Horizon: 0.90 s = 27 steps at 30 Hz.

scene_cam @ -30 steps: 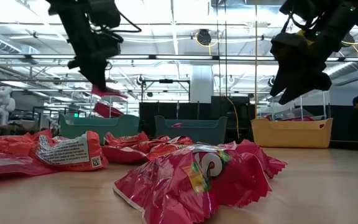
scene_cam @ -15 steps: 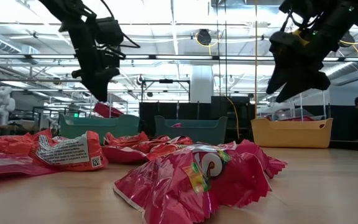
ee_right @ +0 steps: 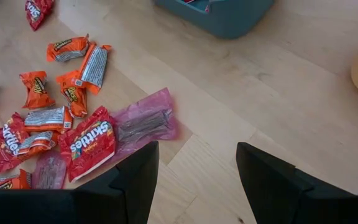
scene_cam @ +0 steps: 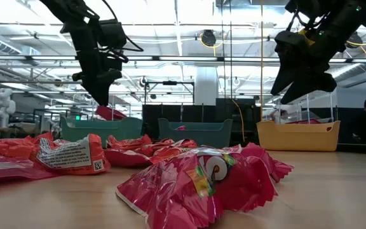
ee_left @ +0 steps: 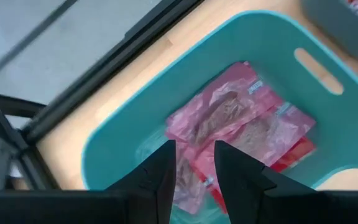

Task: Sort candy
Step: Put the red chocolate into the green bin

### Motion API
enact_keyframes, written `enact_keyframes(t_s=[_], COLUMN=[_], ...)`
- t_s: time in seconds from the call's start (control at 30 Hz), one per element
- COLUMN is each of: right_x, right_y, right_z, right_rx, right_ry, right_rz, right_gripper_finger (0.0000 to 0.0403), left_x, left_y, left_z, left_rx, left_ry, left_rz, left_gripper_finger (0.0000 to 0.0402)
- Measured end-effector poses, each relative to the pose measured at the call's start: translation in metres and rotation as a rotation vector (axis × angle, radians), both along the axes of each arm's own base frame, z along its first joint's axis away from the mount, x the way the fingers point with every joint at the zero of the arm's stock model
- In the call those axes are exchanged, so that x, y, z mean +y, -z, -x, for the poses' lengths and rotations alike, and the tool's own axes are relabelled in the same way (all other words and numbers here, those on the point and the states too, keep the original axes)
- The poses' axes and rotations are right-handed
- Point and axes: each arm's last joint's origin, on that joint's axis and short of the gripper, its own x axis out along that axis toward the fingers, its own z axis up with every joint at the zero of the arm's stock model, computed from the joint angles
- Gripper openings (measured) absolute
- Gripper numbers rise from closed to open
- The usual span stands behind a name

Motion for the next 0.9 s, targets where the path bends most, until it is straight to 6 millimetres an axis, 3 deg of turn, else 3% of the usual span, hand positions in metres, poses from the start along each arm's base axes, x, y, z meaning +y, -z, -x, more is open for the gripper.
enact_keyframes(t_s=[0.3,0.63,0.9], right_x=[0.0,0.0,0.0], right_y=[0.0,-0.001,-0.001], right_z=[-0.001,-0.001,-0.001], right_rx=[-0.017,-0.024,-0.025], right_ry=[0.019,0.036,0.034], right_rz=[-0.021,-0.036,-0.038], right_gripper_finger=[0.0208,0.0208,0.0208], left_x=[0.0,0.001,-0.015], left_y=[0.0,0.0,0.001], left_z=[0.0,0.001,-0.009], left_rx=[-0.012,-0.01,-0.088], left_ry=[-0.01,-0.012,-0.003], left_rz=[0.009,0.018,0.113], left_gripper_finger=[0.0125,0.0216,0.0224])
